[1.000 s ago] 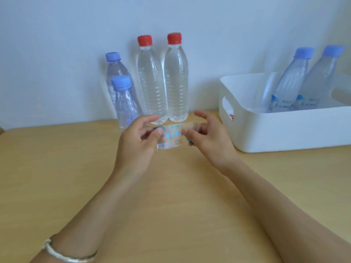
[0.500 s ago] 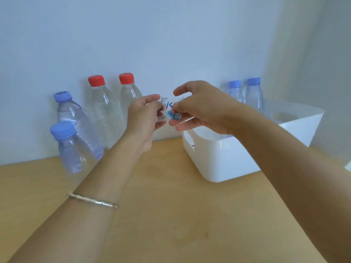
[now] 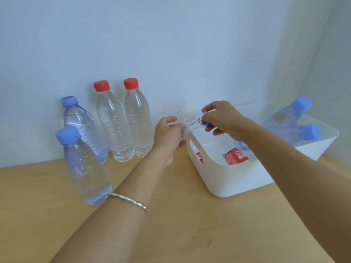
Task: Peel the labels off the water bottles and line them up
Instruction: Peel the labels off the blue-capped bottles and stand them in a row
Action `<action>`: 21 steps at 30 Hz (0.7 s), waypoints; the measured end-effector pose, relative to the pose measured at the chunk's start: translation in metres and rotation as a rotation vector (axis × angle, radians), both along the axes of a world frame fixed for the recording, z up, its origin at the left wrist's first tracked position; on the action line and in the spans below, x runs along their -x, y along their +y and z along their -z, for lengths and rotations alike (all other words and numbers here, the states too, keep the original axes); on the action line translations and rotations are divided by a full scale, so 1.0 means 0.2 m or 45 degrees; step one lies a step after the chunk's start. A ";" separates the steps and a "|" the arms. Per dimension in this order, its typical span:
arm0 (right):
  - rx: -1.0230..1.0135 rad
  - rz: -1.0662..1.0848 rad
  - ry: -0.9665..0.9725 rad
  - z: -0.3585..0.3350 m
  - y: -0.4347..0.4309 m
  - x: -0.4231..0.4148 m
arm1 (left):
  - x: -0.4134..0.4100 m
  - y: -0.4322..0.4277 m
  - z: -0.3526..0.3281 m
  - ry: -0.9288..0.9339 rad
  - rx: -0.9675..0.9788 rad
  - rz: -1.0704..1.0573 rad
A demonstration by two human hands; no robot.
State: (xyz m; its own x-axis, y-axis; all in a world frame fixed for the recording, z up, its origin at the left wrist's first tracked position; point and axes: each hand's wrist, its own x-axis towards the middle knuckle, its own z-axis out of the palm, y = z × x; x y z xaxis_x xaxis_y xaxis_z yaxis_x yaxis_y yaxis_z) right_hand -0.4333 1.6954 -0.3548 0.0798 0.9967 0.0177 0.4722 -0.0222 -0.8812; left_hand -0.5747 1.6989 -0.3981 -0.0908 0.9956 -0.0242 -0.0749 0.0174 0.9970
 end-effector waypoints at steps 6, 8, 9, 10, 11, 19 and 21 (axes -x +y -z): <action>0.074 -0.004 -0.131 0.07 0.05 0.00 | -0.06 0.05 0.01 0.014 0.054 -0.016; 0.099 -0.008 -0.172 0.09 0.06 0.00 | -0.06 0.07 0.02 0.002 0.063 -0.012; 0.111 -0.012 -0.195 0.10 0.07 0.01 | -0.06 0.09 0.02 -0.009 0.069 -0.008; 0.119 -0.020 -0.219 0.11 0.07 0.01 | -0.05 0.10 0.03 -0.019 0.077 -0.005; 0.126 -0.033 -0.245 0.11 0.08 0.02 | -0.05 0.11 0.03 -0.029 0.087 -0.001; 0.088 -0.165 -0.458 0.14 0.10 0.07 | -0.05 0.13 0.10 -0.007 0.216 0.106; 0.082 -0.133 -0.500 0.14 0.10 0.05 | -0.04 0.11 0.12 0.049 0.263 0.131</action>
State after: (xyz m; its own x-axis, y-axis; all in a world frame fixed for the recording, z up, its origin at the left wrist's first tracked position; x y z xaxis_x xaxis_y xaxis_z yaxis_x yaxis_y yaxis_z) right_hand -0.4439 1.7153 -0.3830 -0.0223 0.9991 -0.0361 0.7751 -0.0056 -0.6318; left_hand -0.5668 1.7205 -0.4227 0.0058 0.9740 -0.2265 -0.0244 0.2266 0.9737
